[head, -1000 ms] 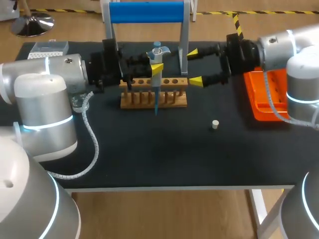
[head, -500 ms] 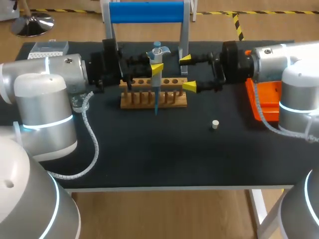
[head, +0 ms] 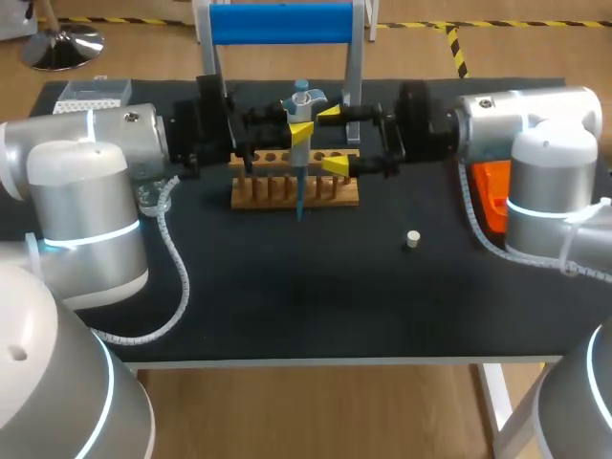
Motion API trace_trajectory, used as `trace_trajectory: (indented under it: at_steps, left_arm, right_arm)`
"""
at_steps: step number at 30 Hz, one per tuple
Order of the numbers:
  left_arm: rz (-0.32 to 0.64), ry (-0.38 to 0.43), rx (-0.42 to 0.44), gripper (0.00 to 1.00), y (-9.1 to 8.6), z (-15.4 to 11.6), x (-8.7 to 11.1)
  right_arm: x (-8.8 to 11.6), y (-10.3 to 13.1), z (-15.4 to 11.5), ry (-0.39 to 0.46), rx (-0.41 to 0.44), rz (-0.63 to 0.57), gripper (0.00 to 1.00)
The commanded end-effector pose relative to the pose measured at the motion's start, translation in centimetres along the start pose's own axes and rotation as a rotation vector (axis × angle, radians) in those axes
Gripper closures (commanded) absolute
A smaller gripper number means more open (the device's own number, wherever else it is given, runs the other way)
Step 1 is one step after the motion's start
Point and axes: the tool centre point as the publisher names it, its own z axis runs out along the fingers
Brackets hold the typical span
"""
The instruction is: Invert the test tube, pick up the pipette, mount the tip to pipette, aspirate from beaker and dispense into the tube, eject the tip, return the pipette, and cap with the stopper.
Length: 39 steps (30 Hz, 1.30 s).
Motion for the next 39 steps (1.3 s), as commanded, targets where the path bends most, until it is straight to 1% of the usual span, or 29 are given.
trace_trajectory:
  at_steps: [1, 11, 14, 18, 23, 31, 33, 35, 36, 39]
  left_arm:
    - [0.001, -0.003, 0.0, 1.0, 0.0, 0.0, 0.1]
    - [0.001, -0.003, 0.0, 1.0, 0.0, 0.0, 0.1]
    - [0.001, -0.003, 0.0, 1.0, 0.0, 0.0, 0.1]
    - [0.001, -0.003, 0.0, 1.0, 0.0, 0.0, 0.1]
    - [0.001, -0.003, 0.0, 1.0, 0.0, 0.0, 0.1]
    - [0.001, -0.003, 0.0, 1.0, 0.0, 0.0, 0.1]
    - [0.001, -0.003, 0.0, 1.0, 0.0, 0.0, 0.1]
    - [0.001, -0.003, 0.0, 1.0, 0.0, 0.0, 0.1]
    - [0.001, -0.003, 0.0, 1.0, 0.0, 0.0, 0.1]
    - [0.001, -0.003, 0.0, 1.0, 0.0, 0.0, 0.1]
  right_arm:
    - [-0.2, 0.0, 1.0, -0.001, -0.007, -0.001, 0.0]
    - [-0.6, 0.2, 2.6, -0.026, -0.016, 0.008, 0.0]
    - [-0.4, 0.3, 2.9, -0.041, -0.014, 0.005, 0.0]
    - [-0.1, 0.3, 3.4, -0.038, -0.013, 0.003, 0.0]
    - [-0.1, 0.3, 3.9, -0.037, -0.014, 0.004, 0.04]
    - [-0.6, 0.3, 4.5, -0.042, -0.022, 0.01, 0.18]
    - [-0.7, 0.4, 4.6, -0.041, -0.024, 0.012, 0.27]
    - [-0.7, 0.4, 4.7, -0.04, -0.028, 0.012, 0.38]
    - [-0.7, 0.4, 4.8, -0.039, -0.03, 0.012, 0.51]
    - [-0.6, 0.5, 4.8, -0.035, -0.032, 0.012, 0.56]
